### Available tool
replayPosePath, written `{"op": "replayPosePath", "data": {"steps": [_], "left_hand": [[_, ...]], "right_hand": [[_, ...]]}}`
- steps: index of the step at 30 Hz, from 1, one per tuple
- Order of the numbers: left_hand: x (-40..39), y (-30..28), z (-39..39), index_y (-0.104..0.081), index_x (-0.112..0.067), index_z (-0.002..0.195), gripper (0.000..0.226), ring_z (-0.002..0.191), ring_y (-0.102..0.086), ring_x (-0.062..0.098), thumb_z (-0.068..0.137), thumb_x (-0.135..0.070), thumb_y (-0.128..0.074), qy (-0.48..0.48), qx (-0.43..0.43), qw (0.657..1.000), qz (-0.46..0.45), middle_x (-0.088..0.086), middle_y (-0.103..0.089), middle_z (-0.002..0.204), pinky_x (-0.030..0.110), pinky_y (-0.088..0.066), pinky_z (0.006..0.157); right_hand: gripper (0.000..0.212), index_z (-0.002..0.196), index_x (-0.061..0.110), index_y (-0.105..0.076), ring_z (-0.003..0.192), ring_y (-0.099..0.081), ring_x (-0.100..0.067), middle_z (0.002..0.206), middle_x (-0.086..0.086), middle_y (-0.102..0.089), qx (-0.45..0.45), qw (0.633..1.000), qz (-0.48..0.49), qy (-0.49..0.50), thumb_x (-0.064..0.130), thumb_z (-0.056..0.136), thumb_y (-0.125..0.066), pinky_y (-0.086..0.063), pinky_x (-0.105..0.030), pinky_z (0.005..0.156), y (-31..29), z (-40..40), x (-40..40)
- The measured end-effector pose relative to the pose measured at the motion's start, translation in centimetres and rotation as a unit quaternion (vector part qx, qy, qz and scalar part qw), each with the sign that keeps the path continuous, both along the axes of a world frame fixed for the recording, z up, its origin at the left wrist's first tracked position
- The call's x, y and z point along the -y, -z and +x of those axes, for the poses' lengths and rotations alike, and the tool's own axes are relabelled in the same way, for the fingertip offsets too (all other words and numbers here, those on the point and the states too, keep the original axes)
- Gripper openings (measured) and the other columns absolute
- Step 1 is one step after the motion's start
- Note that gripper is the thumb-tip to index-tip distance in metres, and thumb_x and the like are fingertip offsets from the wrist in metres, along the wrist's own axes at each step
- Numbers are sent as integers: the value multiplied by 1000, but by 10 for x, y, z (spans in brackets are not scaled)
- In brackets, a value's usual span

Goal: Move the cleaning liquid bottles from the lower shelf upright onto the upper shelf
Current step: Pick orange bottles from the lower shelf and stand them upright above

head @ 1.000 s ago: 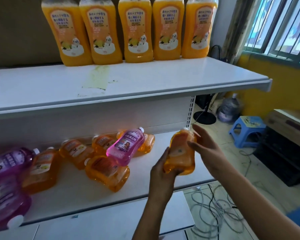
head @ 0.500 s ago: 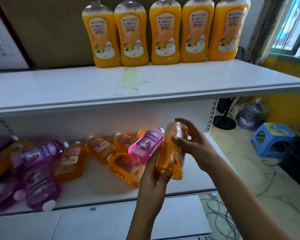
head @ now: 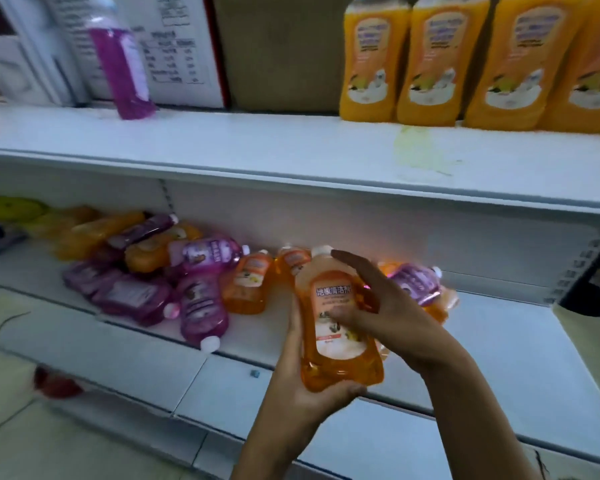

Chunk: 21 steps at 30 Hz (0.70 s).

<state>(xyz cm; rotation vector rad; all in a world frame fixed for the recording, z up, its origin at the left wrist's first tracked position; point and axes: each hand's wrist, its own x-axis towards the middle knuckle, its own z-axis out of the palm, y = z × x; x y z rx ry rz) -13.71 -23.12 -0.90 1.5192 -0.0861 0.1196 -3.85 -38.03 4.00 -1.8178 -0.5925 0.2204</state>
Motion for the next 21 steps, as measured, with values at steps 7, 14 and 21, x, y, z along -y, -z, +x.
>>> {"op": "replayPosePath", "data": {"steps": [7,14,21], "left_hand": [[-88,1,-14,-6,-78,134,121,126,-56,4,60,-40,-95,-31,2,999,38,-38,-45,137,32,-56,94],[-208,-10,-24,-12,-74,137,120,125,-58,8,62,-31,-95,-84,11,996,38,-33,-50,137,33,-57,91],[-343,-21,-51,-12,-78,133,119,121,-58,-1,62,-30,-95,-144,17,988,45,-43,-48,129,24,-57,85]], "right_hand": [[67,124,71,-41,106,-61,12,119,45,-53,16,998,51,-16,55,70,-78,-56,-13,75,8,-6,-91],[68,124,68,-43,104,-65,6,115,38,-59,-10,995,77,-66,48,73,-84,-60,-20,74,4,-1,-220],[69,131,55,-48,104,-68,-6,118,26,-61,-15,980,115,-159,34,76,-84,-61,-26,73,-13,-16,-366]]}}
